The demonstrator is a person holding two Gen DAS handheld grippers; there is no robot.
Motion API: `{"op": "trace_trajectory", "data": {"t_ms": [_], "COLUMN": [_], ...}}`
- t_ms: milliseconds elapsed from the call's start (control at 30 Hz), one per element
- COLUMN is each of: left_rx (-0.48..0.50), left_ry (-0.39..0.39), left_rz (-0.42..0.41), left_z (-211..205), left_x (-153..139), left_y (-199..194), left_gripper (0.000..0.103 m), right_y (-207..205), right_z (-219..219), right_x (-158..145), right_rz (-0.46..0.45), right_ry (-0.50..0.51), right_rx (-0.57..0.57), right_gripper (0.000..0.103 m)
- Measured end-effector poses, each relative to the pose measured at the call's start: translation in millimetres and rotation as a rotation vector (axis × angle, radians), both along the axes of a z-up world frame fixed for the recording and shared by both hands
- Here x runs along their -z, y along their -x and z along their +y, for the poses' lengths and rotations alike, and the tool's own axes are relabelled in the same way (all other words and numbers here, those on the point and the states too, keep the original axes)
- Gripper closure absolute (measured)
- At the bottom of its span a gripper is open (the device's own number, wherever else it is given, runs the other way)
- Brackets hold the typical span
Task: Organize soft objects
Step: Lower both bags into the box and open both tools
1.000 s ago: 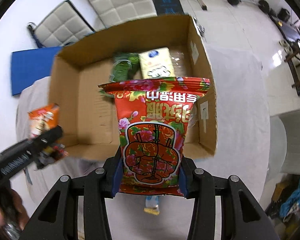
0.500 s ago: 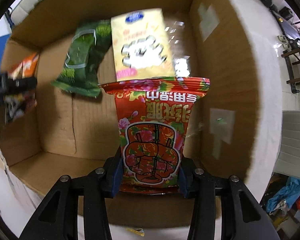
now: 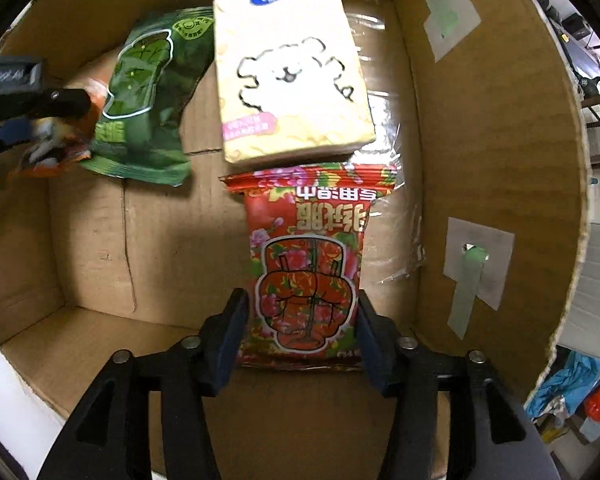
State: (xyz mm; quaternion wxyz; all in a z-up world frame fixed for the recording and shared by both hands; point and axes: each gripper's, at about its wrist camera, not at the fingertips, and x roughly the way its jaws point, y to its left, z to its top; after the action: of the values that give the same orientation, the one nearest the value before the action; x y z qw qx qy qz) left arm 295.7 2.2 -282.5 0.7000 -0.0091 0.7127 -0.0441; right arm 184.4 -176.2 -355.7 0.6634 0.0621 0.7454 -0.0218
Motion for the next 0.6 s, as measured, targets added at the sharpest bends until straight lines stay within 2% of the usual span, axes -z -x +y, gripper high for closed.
{"op": "trace_trajectory", "data": {"t_ms": [67,200,267,300,333,367,433,500,600], "left_rx": [0.006,-0.008,-0.014,-0.02,-0.022,-0.022,-0.019,-0.015,-0.017], "left_ry": [-0.001,0.016,0.029,0.034,0.038,0.04,0.033,0.033,0.036], "left_rz": [0.01,-0.009,-0.03,-0.047,-0.061,-0.074,-0.111,-0.134,-0.165], "left_z": [1.8,8.1,14.8,18.1,21.1,24.5,26.5,26.8,32.9], "left_x": [-5.5,-25.1,-36.1,-44.1,-50.8,-56.2,-69.3,-80.3,-91.9], "left_y": [1.0,10.4,14.2,19.8,24.5,27.1,41.2,52.9,75.3], "left_gripper": [0.053,0.05,0.043,0.032,0.025,0.023,0.016,0.009,0.007], "right_y": [-0.2,-0.6,0.3,0.9,3.0,2.7,7.4,11.6,10.7], "right_z": [-0.9,-3.8,-4.5,-4.7,-4.8,-3.3,-0.8,1.4,5.4], "right_x": [-8.4,-23.1,-32.0,-35.8,-41.8,-46.3,-58.1,-67.5,-80.7], "right_rz": [-0.023,-0.057,-0.077,-0.089,-0.108,-0.122,-0.154,-0.179,-0.207], "right_ry": [0.006,0.005,0.008,0.008,0.004,0.001,-0.001,0.005,0.008], "right_rx": [0.001,0.0,0.001,0.003,0.005,0.009,0.011,0.013,0.008], "right_gripper": [0.033,0.033,0.03,0.026,0.014,0.005,0.0,0.0,0.0]}}
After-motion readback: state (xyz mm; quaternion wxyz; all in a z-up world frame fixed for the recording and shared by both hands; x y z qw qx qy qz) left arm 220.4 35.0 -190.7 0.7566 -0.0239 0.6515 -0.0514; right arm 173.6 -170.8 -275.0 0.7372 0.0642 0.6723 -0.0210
